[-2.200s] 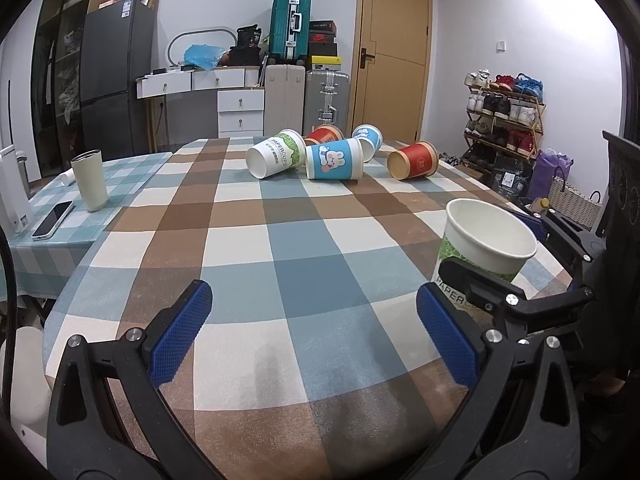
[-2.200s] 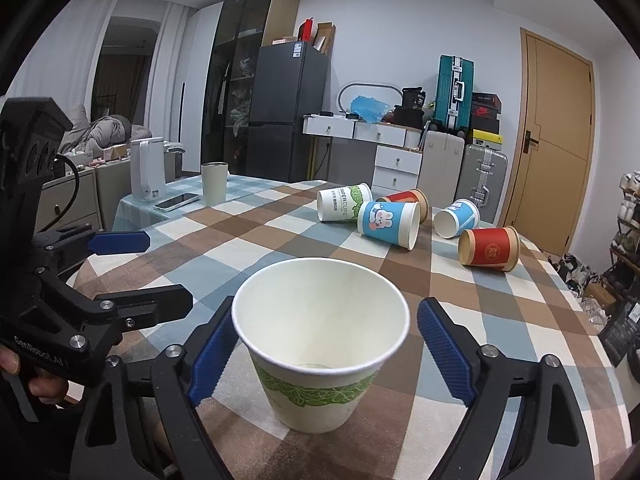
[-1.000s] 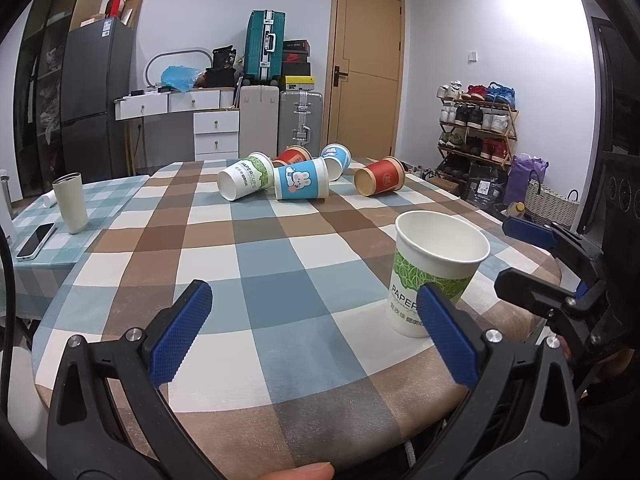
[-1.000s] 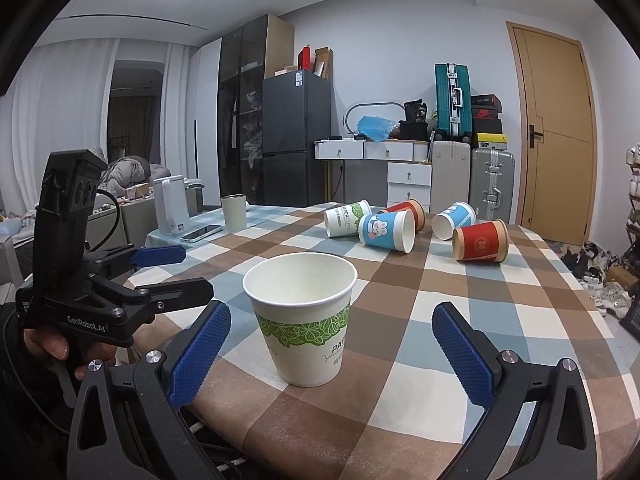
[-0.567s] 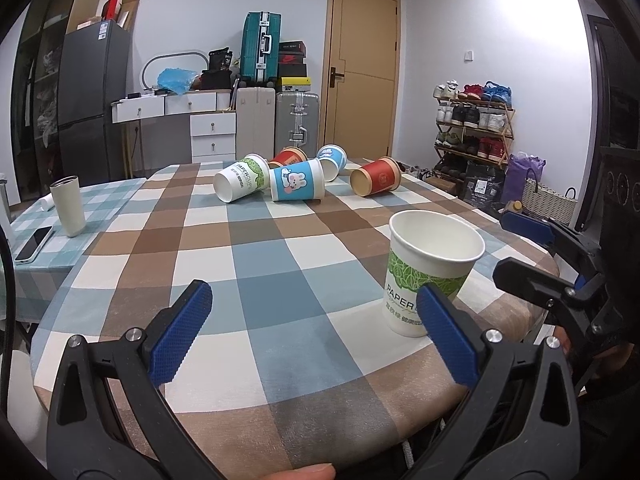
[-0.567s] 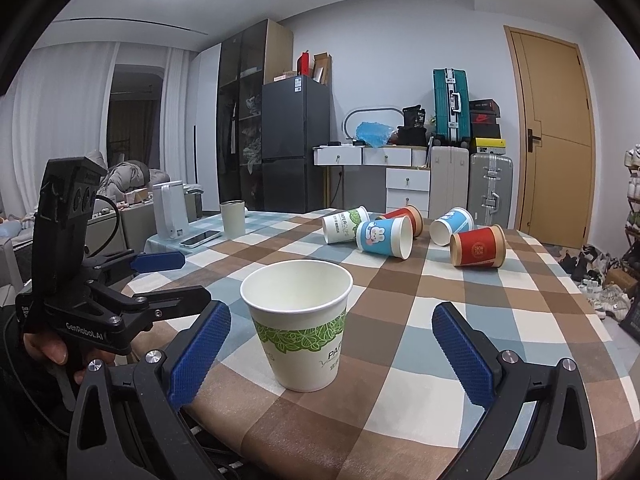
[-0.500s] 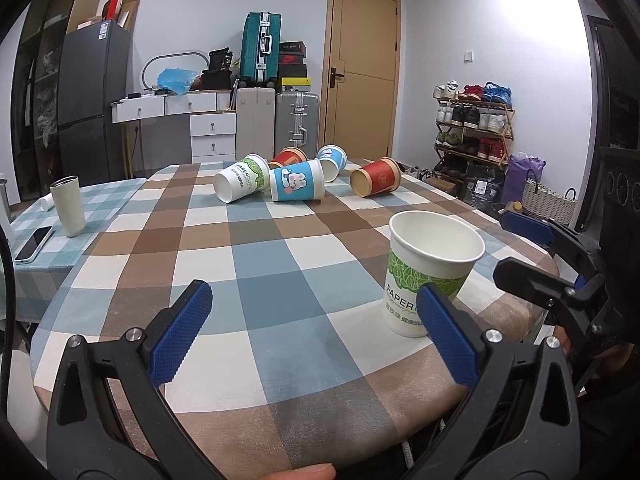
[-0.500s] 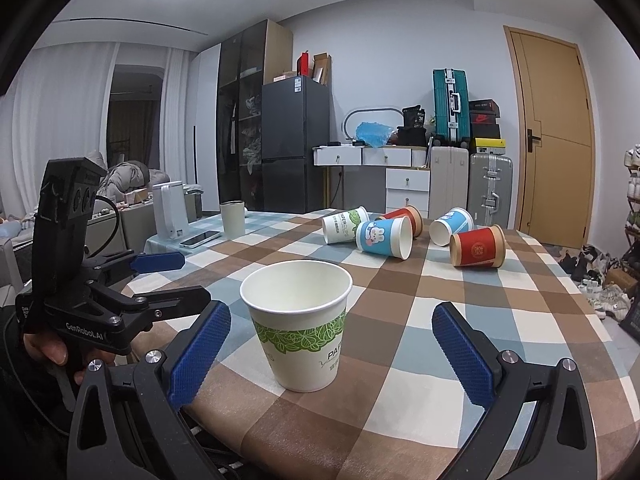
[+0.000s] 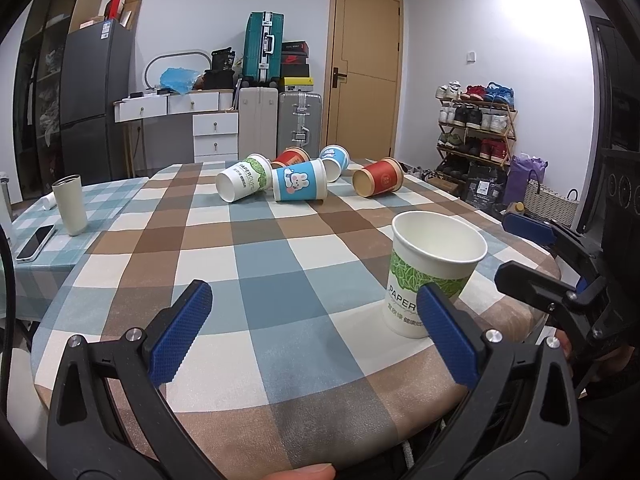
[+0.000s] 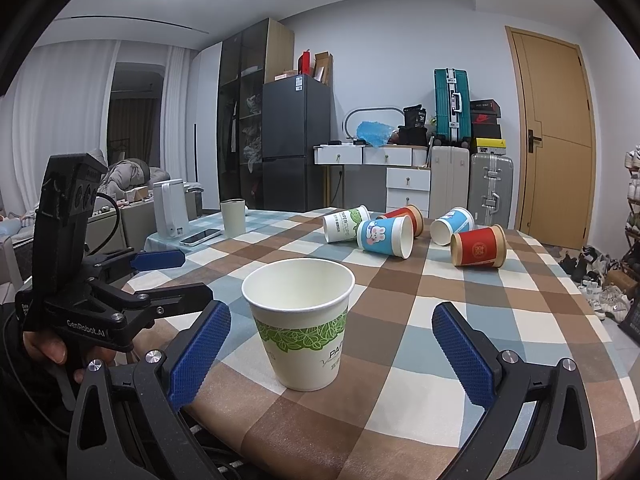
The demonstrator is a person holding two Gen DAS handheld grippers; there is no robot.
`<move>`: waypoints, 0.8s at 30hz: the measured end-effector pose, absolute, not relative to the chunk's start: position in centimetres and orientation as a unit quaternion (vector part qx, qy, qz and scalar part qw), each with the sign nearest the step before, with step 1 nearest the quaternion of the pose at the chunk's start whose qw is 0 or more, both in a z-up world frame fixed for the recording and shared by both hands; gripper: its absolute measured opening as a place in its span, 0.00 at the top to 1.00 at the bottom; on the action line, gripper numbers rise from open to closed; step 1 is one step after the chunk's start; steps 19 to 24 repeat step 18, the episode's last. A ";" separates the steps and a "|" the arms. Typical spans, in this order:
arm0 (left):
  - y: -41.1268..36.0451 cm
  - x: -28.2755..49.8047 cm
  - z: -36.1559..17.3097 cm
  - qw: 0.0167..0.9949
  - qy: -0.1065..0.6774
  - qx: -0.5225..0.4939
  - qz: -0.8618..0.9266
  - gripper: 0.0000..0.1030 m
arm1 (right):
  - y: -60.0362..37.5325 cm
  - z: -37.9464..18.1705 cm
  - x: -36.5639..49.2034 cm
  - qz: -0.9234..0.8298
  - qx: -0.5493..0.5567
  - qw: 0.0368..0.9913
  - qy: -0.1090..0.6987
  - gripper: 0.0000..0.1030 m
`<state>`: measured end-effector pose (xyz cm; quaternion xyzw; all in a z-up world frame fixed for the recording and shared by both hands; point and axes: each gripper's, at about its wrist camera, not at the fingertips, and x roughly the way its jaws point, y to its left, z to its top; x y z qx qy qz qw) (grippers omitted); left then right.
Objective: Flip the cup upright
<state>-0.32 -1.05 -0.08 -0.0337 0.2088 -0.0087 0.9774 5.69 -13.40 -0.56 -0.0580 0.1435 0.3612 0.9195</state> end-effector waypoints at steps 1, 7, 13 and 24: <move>-1.1 -0.4 0.0 0.977 0.209 -0.034 -0.009 0.01 | -13.4 -0.6 5.6 0.361 -0.059 0.920 0.143 0.00; -1.1 -0.3 0.0 0.978 0.207 -0.033 -0.010 0.01 | -13.4 -0.6 5.6 0.361 -0.059 0.919 0.144 0.00; -1.1 -0.4 0.1 0.978 0.207 -0.033 -0.010 0.01 | -13.3 -0.6 5.6 0.361 -0.059 0.919 0.144 0.00; -1.2 -0.5 0.4 0.979 0.201 -0.028 -0.012 0.01 | -13.3 -0.6 5.6 0.361 -0.060 0.919 0.144 0.00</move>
